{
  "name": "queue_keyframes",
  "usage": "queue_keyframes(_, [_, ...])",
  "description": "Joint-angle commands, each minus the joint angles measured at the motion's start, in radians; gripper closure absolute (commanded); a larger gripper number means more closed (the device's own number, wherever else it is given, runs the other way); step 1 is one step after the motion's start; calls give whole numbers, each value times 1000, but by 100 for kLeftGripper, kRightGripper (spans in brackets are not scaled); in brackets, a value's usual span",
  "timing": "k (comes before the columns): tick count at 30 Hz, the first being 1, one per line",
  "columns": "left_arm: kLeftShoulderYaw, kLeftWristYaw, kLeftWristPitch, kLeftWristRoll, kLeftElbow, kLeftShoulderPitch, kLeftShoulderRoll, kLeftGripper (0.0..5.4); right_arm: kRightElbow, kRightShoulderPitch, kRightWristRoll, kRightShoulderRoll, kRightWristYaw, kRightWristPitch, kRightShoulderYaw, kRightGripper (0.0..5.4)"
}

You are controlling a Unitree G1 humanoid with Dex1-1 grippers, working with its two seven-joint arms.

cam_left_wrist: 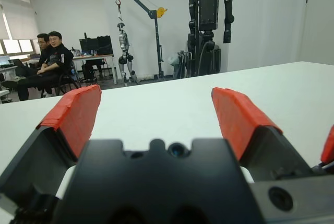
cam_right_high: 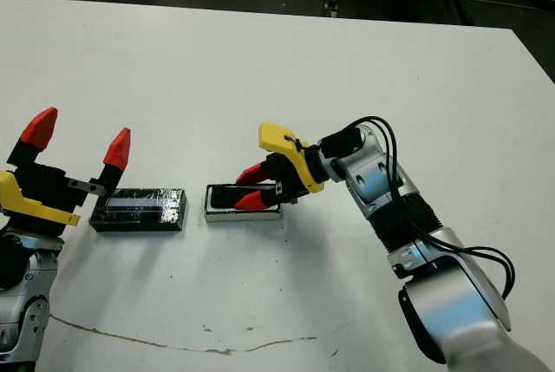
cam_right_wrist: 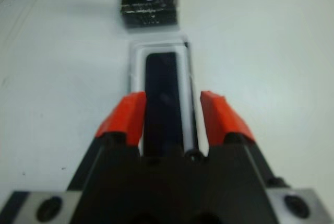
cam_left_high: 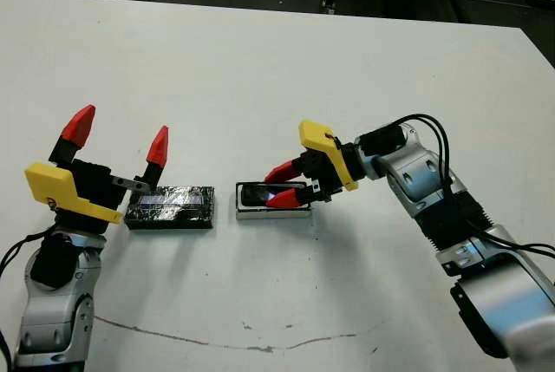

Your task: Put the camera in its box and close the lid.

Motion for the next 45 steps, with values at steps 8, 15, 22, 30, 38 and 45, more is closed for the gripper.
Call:
queue_keyframes(8, [-1, -3, 4, 3, 5, 7, 0, 0, 13, 27, -15, -35, -4, 7, -8, 80])
queue_keyframes(15, [-2, -2, 8, -1, 0, 12, -3, 0, -11, 20, 4, -49, 13, 26, -24, 2])
queue_keyframes(22, [2, -3, -1, 2, 3, 13, 0, 0, -94, 36, 80, -99, 32, 54, -125, 2])
queue_keyframes(30, [4, -7, -11, 9, 11, 6, 5, 0, -299, 160, 236, -136, -95, 141, -337, 2])
queue_keyframes(38, [12, -18, 2, 11, -3, 5, 29, 0, -541, 392, 381, -79, -368, 198, -519, 2])
queue_keyframes(45, [31, -84, 26, -25, -26, 1, 102, 0, -730, 628, 423, -18, -590, 151, -615, 78])
